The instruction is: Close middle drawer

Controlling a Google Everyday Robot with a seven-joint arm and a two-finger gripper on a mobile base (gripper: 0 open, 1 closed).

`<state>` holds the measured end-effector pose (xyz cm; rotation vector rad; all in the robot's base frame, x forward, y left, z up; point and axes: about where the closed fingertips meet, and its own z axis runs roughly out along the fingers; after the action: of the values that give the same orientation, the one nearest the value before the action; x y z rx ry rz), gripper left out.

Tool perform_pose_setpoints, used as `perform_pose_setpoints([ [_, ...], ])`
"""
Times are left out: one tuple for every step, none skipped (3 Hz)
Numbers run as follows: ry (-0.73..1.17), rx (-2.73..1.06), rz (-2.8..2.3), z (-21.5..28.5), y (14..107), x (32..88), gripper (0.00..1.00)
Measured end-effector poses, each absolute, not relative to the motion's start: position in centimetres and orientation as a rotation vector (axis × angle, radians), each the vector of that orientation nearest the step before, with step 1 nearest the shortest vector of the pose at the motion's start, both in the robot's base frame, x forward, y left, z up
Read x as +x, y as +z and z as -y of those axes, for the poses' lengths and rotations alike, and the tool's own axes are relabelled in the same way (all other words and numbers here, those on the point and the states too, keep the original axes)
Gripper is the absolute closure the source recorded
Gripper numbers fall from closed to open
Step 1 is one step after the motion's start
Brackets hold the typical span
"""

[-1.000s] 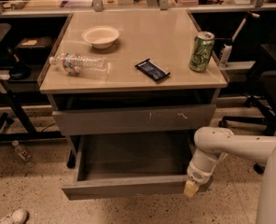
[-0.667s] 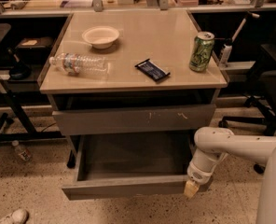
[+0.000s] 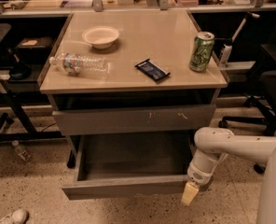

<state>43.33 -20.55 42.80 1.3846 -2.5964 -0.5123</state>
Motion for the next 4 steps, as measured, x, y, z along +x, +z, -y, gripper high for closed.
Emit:
perform_pose_setpoints([
  [-0.512, 1.385, 2.596, 20.55, 42.8, 43.33, 0.0],
  [-0.512, 1.385, 2.596, 20.55, 42.8, 43.33, 0.0],
  [-0.512, 1.385, 2.596, 20.55, 42.8, 43.32, 0.19],
  [-0.512, 1.385, 2.596, 20.55, 42.79, 43.32, 0.43],
])
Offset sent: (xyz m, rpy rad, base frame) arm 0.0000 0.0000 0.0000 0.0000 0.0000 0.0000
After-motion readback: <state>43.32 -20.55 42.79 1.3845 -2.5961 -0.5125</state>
